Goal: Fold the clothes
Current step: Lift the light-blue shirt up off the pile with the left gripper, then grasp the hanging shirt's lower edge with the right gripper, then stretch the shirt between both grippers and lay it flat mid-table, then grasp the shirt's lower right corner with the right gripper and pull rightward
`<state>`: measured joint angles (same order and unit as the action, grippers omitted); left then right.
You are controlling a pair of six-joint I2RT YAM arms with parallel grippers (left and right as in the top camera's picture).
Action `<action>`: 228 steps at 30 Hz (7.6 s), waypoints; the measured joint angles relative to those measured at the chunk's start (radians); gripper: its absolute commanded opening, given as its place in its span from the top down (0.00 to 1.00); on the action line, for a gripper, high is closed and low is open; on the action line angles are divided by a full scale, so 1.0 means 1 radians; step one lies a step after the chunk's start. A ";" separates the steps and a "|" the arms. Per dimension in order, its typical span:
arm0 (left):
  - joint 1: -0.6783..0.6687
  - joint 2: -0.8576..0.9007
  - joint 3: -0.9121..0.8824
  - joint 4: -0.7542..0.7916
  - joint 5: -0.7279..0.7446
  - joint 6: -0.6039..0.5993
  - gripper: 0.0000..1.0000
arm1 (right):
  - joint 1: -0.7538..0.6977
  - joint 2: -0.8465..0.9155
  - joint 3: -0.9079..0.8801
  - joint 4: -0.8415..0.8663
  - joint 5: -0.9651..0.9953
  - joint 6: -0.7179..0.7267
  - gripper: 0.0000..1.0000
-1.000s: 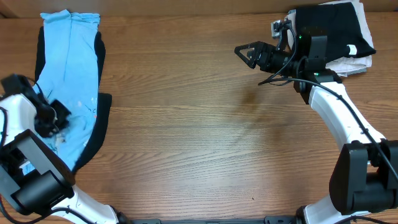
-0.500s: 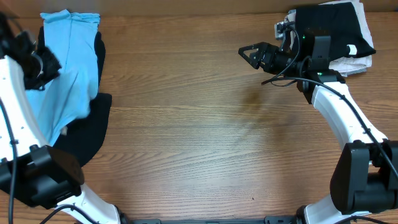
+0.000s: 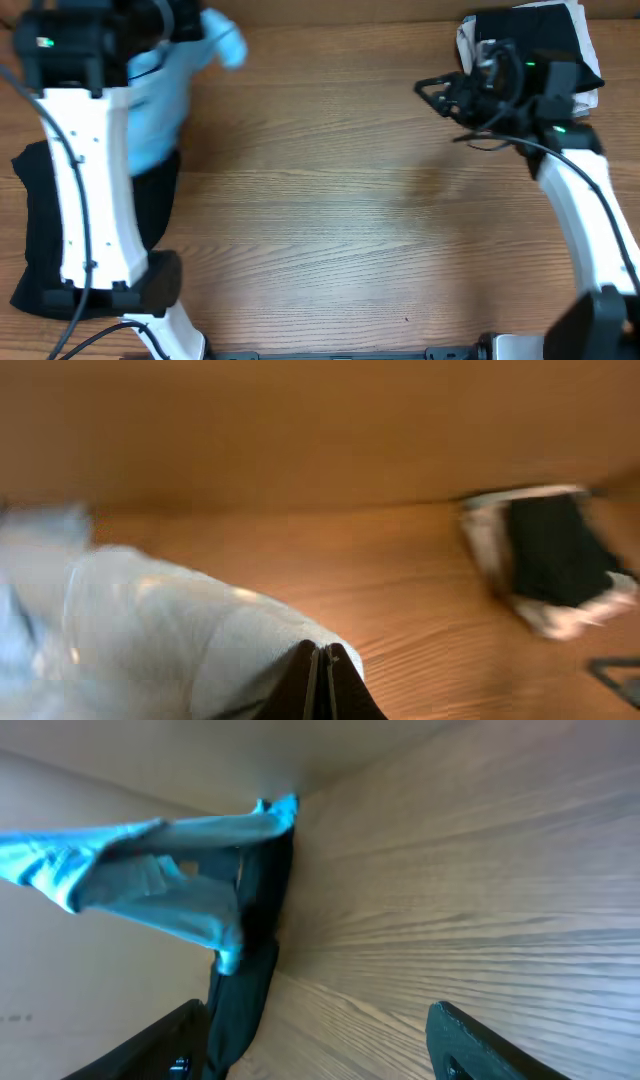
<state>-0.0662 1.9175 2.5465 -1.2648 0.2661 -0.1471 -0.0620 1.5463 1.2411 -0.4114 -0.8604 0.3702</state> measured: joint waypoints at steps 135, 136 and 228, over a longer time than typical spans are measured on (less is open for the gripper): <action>-0.043 -0.338 0.064 -0.024 -0.104 0.125 0.96 | 0.317 -0.483 0.531 -0.800 0.823 -0.139 0.96; -0.042 -0.299 0.064 -0.028 -0.113 0.125 0.96 | 0.317 -0.441 0.528 -0.795 0.832 -0.139 0.96; -0.011 0.279 0.076 -0.209 -0.166 0.158 0.00 | 0.311 0.164 -0.338 -0.583 0.669 0.224 0.96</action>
<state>-0.0769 2.1963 2.6225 -1.4742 0.1001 0.0109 0.2493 1.7103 0.9028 -0.9943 -0.1913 0.5945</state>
